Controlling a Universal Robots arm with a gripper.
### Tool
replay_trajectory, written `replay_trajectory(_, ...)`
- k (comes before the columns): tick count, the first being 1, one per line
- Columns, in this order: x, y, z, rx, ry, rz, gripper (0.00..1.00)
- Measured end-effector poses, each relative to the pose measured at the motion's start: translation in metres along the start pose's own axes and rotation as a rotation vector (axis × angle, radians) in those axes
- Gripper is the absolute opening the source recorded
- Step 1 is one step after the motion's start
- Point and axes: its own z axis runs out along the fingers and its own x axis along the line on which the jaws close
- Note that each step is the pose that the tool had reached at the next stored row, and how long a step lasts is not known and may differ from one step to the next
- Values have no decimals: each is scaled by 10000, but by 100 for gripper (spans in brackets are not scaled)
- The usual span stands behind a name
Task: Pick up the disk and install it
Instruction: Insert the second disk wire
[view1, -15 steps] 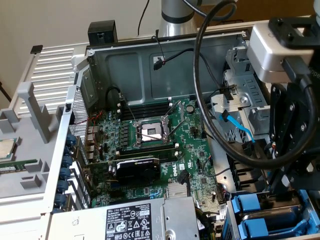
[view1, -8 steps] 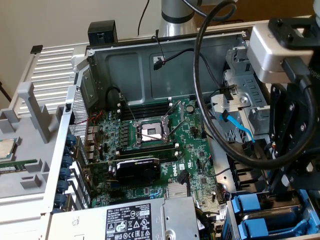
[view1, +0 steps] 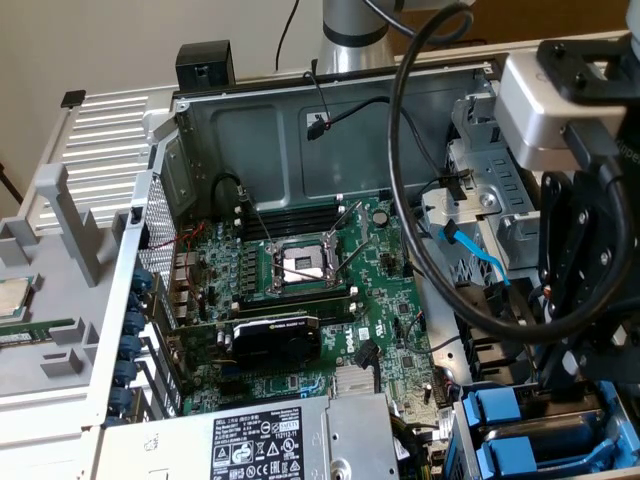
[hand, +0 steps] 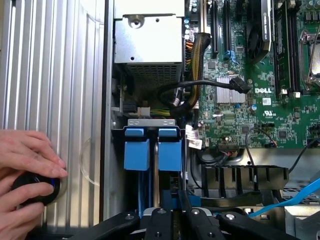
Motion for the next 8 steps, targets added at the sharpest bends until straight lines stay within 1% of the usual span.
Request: replay_trajectory(8, -4, -2, 16, 0, -33, -3, 16)
